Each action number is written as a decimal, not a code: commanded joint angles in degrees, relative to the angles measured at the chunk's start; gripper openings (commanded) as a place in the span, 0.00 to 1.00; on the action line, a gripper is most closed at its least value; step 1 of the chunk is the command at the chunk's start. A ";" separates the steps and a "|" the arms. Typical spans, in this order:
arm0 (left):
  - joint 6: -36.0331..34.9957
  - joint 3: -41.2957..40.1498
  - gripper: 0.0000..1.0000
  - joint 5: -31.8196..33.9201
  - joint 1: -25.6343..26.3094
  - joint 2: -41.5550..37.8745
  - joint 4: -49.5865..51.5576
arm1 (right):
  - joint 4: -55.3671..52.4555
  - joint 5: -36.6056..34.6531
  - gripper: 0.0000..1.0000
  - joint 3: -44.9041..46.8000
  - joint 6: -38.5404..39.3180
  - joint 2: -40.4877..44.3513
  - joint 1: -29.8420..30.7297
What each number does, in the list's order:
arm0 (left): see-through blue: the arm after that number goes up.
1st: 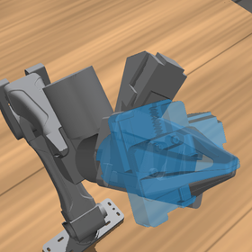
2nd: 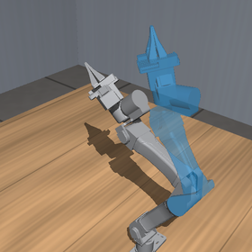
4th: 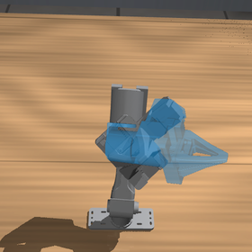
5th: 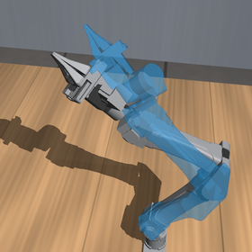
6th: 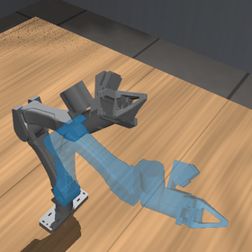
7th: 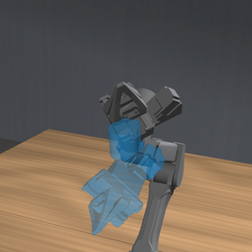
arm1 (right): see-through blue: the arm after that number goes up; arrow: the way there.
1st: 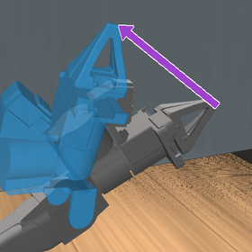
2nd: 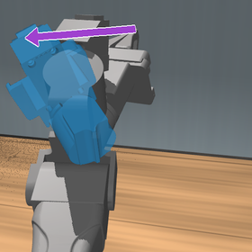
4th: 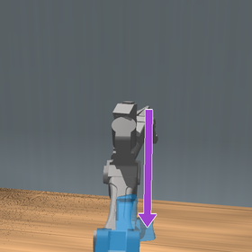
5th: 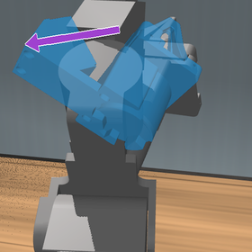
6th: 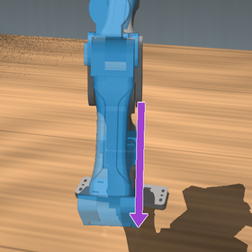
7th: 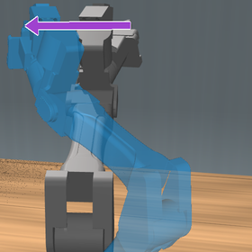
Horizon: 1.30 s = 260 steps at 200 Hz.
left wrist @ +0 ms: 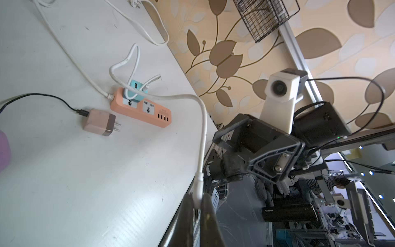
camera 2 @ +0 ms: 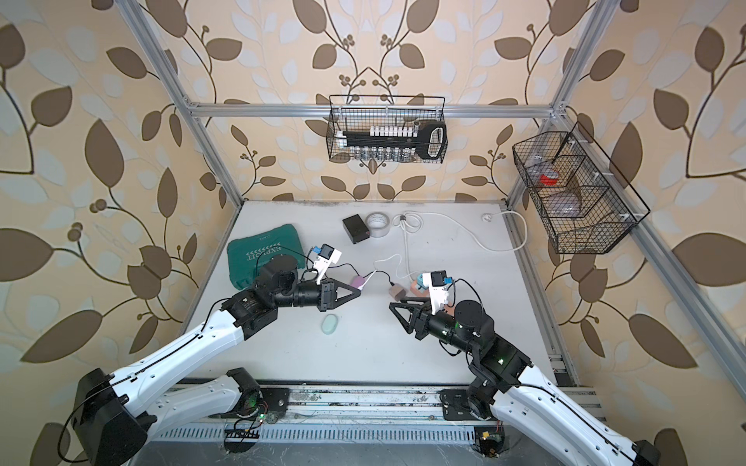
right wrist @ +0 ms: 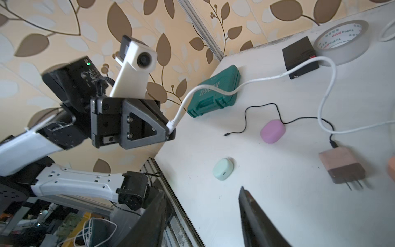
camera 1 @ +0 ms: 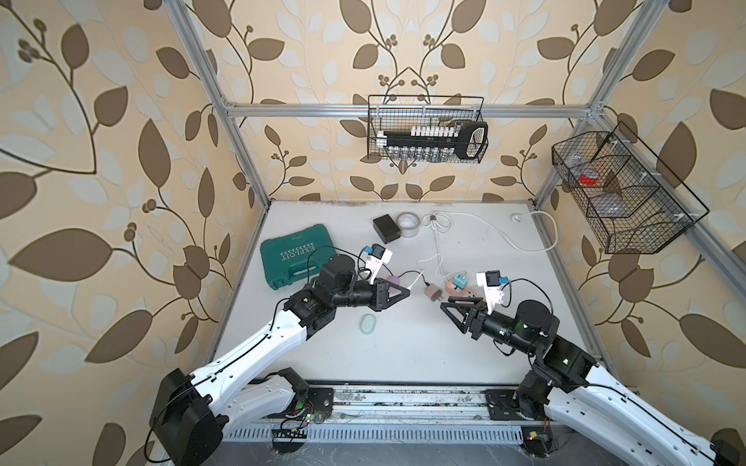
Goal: Charge the bluetooth headset
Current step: Adjust the charging cable.
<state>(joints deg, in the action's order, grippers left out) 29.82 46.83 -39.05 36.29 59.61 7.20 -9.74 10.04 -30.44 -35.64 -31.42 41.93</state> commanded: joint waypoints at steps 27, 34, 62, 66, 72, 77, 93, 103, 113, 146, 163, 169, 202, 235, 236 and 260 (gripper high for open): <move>-14.03 9.47 0.00 -7.45 -0.19 4.75 24.76 | -12.93 7.73 0.55 -14.15 15.35 -12.19 -0.18; -15.04 10.03 0.00 -8.62 -0.16 5.22 25.78 | -12.95 9.26 0.55 -15.31 16.37 -13.56 -0.29; -17.86 11.22 0.00 -13.16 -0.15 6.30 28.58 | -12.29 15.76 0.54 -18.58 18.66 -19.23 -1.18; -18.21 11.41 0.00 -13.73 -0.16 6.39 28.96 | -12.21 16.85 0.54 -18.85 18.74 -20.03 -1.25; -18.89 11.65 0.00 -14.22 -0.15 6.48 29.69 | -12.23 18.16 0.54 -19.23 18.97 -21.24 -1.24; -19.24 11.87 0.00 -14.57 -0.15 6.61 30.03 | -12.16 19.04 0.54 -19.43 19.04 -22.06 -1.22; -19.88 12.28 0.00 -15.71 -0.17 7.04 30.71 | -11.51 21.18 0.54 -19.50 19.10 -24.10 -1.24; -20.10 12.49 0.00 -16.15 -0.13 7.22 30.84 | -10.55 22.56 0.54 -19.44 18.94 -24.94 -1.24; -20.41 12.71 0.00 -16.06 -0.13 7.40 31.27 | -10.42 23.53 0.54 -19.65 19.03 -25.89 -1.24; -21.27 13.54 0.00 -17.29 -0.07 8.53 32.30 | -10.00 28.01 0.55 -20.63 19.72 -28.67 -1.31; -21.48 13.64 0.00 -17.20 -0.08 8.93 32.35 | -9.49 29.34 0.54 -20.70 20.02 -29.64 -1.24; -21.47 13.72 0.00 -17.41 -0.07 9.07 32.22 | -9.31 29.78 0.54 -20.71 20.15 -29.87 -1.22; -21.30 13.64 0.00 -17.92 -0.08 9.55 31.63 | -5.85 32.11 0.53 -19.68 19.43 -30.26 -1.24; -21.47 13.73 0.00 -17.38 -0.04 9.82 31.56 | -5.64 35.11 0.44 -20.04 19.12 -32.39 -1.24; -21.47 13.73 0.00 -17.38 -0.06 9.82 31.56 | -5.64 35.21 0.44 -20.02 19.16 -32.43 -1.24; -21.38 13.81 0.00 -17.12 -0.08 9.74 31.17 | -5.78 36.07 0.44 -19.69 19.20 -32.91 -1.25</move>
<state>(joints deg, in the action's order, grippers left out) 10.15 58.52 -55.09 36.29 69.56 39.27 -16.23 42.92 -49.32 -16.67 -63.88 40.73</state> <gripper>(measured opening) 0.055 0.438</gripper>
